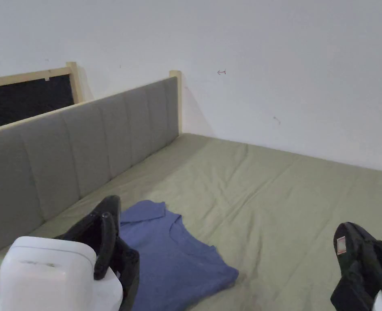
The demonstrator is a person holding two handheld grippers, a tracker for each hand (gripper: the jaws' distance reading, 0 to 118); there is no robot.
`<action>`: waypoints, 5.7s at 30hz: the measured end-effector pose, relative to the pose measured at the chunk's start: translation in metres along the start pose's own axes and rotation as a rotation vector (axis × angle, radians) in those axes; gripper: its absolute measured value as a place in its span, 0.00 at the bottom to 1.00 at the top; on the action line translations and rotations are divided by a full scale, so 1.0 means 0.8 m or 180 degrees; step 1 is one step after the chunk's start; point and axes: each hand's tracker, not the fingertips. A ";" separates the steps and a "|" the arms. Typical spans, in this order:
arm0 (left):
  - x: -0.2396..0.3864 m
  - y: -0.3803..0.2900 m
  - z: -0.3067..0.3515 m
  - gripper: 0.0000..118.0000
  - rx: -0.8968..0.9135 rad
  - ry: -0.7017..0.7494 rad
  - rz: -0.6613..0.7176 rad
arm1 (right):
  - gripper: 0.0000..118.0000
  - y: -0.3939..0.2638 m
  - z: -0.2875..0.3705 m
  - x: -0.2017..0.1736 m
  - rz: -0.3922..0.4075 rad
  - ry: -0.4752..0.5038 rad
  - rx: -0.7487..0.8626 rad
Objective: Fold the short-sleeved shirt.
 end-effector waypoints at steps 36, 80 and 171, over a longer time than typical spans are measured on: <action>0.185 -0.351 -0.470 0.96 -0.3374 -0.0988 -0.0182 | 0.01 -0.162 -0.176 0.100 -0.0348 -0.0719 -0.1710; 0.503 -0.001 -0.420 0.02 -0.1719 -0.3150 0.1650 | 0.01 -0.123 -0.007 0.280 -0.0703 -0.1967 -0.1543; 0.288 -0.372 -0.545 0.02 -0.4620 -0.0842 0.0788 | 0.02 -0.143 -0.256 0.467 -0.0359 -0.1279 -0.2305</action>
